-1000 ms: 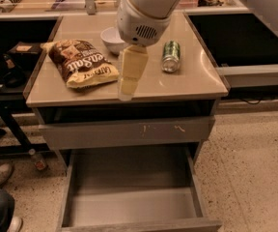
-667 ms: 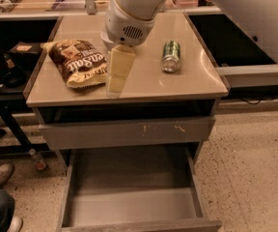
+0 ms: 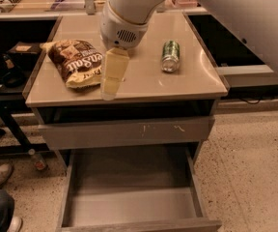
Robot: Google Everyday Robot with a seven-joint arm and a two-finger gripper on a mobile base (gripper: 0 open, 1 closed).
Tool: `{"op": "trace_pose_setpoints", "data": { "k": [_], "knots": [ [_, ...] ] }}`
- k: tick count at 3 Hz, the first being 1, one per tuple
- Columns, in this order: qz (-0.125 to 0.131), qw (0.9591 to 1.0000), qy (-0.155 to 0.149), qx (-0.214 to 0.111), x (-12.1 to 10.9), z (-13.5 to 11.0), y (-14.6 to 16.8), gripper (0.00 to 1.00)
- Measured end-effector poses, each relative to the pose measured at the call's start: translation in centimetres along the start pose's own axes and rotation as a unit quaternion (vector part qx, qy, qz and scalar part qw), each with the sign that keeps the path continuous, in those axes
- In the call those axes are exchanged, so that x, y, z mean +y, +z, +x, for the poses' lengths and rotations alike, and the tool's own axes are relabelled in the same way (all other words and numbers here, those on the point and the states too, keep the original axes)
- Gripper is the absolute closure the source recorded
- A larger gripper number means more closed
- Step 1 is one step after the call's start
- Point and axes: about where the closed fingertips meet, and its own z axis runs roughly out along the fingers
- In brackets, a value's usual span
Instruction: Place brown chip bag into middle drawer
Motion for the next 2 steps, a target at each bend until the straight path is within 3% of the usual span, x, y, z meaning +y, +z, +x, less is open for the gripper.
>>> {"op": "trace_pose_setpoints", "data": {
  "k": [2],
  "knots": [
    [-0.001,0.9999,-0.011,-0.011,-2.2,-4.3,3.3,0.00]
  ]
}}
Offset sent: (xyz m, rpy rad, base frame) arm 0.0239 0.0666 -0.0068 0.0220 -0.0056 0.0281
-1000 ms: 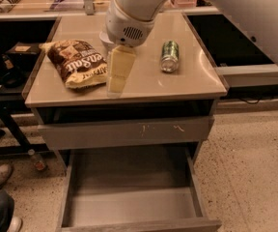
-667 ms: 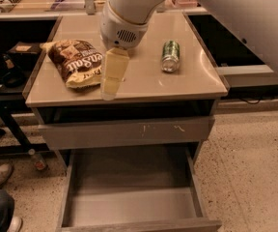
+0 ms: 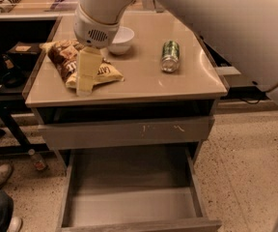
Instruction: Place brown chip bag into middle drawer
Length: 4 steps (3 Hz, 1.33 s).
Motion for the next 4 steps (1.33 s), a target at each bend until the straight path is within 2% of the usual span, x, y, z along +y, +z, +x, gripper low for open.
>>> {"op": "trace_pose_setpoints", "data": {
  "k": [1,2,3,4],
  "knots": [
    [0.000,1.0000,0.000,0.000,0.0,0.0,0.0,0.00],
    [-0.011,0.9998,0.011,-0.008,-0.9,0.9,1.3,0.00],
    [-0.023,0.9987,0.024,-0.037,-3.4,1.2,3.9,0.00],
    [-0.039,0.9974,0.021,-0.057,-6.4,0.7,6.4,0.00]
  ]
}}
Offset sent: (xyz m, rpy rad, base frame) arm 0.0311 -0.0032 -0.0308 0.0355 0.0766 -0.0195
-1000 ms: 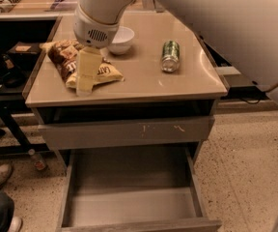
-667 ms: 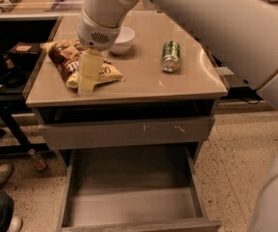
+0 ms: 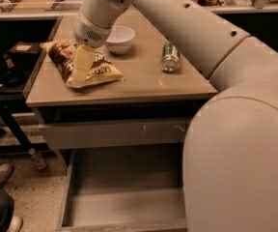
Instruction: Place brown chip bag into middle drawer
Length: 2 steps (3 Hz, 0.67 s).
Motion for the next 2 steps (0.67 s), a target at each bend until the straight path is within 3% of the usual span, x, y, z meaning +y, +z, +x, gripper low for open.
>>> {"op": "trace_pose_setpoints", "data": {
  "k": [2],
  "knots": [
    [-0.017,0.9994,-0.023,-0.019,-4.2,-2.3,2.9,0.00]
  ]
}}
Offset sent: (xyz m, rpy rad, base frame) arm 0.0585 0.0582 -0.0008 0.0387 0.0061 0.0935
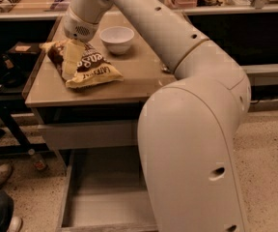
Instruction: Place brown chip bag into middle drawer
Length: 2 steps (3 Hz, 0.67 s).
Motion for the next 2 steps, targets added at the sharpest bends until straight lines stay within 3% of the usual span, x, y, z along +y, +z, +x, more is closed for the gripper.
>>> {"op": "trace_pose_setpoints", "data": {
  "k": [2],
  "knots": [
    [0.007,0.9996,-0.025,0.010,-1.74,1.06,1.81,0.00]
  ]
}}
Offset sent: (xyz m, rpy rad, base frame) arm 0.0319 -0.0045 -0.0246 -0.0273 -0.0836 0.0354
